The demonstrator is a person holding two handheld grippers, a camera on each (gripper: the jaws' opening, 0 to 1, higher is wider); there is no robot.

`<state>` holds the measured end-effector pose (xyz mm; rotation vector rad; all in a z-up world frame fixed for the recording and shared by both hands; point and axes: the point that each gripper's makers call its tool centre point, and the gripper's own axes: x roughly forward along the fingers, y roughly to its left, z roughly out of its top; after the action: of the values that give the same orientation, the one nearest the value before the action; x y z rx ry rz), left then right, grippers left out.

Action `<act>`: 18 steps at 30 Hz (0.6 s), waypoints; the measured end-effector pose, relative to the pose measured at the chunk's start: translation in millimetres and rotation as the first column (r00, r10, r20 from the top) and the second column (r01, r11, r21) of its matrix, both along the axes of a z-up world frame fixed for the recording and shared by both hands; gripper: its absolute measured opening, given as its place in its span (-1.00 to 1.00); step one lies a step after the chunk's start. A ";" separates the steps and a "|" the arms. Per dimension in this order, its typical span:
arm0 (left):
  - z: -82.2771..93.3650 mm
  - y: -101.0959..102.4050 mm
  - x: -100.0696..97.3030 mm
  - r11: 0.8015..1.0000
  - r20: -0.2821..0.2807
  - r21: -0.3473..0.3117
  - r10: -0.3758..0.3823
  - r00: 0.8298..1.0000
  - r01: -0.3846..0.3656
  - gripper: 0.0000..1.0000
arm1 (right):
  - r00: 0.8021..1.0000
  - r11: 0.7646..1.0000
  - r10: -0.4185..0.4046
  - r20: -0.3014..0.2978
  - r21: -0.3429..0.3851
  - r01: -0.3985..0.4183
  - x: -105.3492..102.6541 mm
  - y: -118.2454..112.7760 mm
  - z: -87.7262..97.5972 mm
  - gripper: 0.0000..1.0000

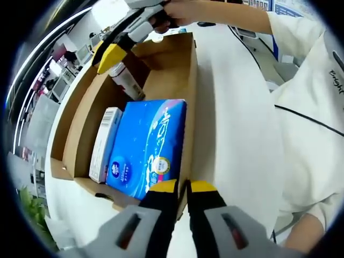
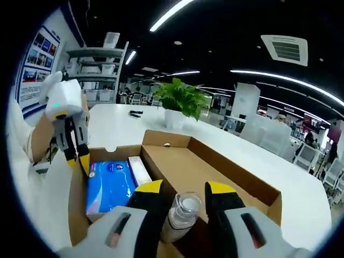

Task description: Operate the shoe box by opening the lid, removing the specified soft item, and placing it in the target area until the item is outside and the box remains undamaged.

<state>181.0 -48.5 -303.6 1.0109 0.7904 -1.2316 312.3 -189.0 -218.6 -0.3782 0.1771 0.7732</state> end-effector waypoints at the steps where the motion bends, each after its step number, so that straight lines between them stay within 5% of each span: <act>1: 0.0 0.0 -0.1 1.000 0.002 0.000 -0.002 1.000 0.002 -0.88 | 1.000 1.000 0.017 0.003 0.005 -0.017 -1.7 2.8 0.2 -0.34; 5: 0.0 0.1 0.0 1.000 0.003 -0.003 -0.001 1.000 0.001 -0.88 | 1.000 1.000 0.018 0.005 0.012 -0.018 -5.1 1.4 -0.8 -0.20; 18: -0.3 0.5 0.0 1.000 0.002 -0.002 -0.003 1.000 0.003 -0.88 | 0.998 0.999 0.045 -0.035 0.007 -0.045 -13.8 -4.3 -13.7 -0.30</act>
<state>181.0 -47.9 -304.0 1.0118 0.7867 -1.2333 298.5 -193.3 -232.3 -0.3642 0.1996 0.8252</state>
